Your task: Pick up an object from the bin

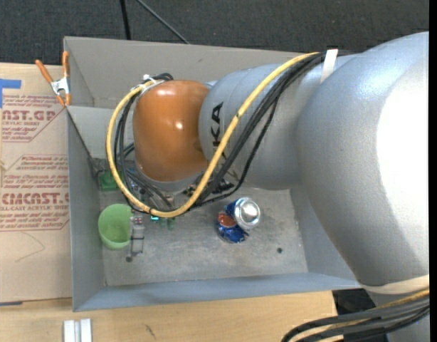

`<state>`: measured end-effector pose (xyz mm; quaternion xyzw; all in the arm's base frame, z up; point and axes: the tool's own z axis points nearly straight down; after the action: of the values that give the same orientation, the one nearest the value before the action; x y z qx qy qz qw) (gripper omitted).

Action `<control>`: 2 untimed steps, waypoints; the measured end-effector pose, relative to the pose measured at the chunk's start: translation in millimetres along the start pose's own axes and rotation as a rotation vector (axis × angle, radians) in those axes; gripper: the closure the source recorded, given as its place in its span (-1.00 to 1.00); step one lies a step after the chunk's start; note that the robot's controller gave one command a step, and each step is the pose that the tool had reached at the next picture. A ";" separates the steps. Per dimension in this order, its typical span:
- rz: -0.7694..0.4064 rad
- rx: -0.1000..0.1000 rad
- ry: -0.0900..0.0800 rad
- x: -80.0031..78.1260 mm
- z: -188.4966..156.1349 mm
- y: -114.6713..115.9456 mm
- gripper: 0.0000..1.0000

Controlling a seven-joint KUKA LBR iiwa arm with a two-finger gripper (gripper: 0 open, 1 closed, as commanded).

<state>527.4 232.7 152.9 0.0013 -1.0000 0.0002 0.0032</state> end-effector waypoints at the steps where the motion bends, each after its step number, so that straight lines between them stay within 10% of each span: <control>1: -0.307 -0.003 -0.017 -4.5 54.9 -1.7 -1.00; 2: -0.308 -0.001 -0.008 -2.3 58.5 -2.3 1.00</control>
Offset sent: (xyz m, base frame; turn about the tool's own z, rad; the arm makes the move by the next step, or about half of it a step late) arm 0.0012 -0.0038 -0.0829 -0.3666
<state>529.4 230.3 94.3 0.1545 -0.9880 -0.0011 -0.0010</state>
